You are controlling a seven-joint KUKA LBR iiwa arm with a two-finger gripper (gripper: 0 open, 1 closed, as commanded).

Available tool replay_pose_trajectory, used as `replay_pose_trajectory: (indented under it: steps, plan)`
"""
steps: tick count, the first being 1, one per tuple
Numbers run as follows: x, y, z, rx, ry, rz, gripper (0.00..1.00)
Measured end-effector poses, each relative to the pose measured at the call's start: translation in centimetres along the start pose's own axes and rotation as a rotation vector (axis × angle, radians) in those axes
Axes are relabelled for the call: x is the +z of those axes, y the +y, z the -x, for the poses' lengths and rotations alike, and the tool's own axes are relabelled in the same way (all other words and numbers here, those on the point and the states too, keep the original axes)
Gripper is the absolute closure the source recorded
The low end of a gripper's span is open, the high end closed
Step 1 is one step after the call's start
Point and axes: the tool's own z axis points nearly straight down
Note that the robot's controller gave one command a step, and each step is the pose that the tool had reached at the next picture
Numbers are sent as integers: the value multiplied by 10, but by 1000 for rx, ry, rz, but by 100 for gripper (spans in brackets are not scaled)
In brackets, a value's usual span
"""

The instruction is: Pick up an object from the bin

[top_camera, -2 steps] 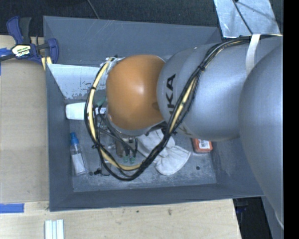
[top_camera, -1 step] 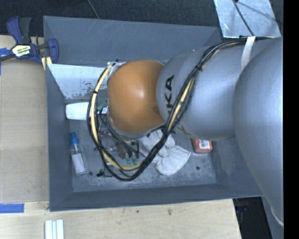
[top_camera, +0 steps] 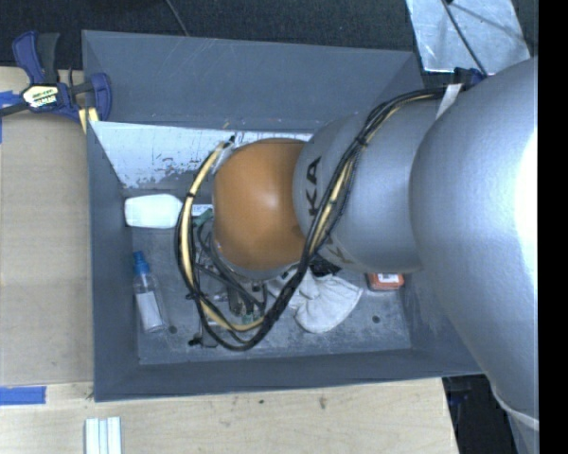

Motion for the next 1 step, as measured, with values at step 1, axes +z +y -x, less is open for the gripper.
replay_pose_trajectory:
  steps: [1]
  plan:
    - [29,-35,9,69,2,-1,0]
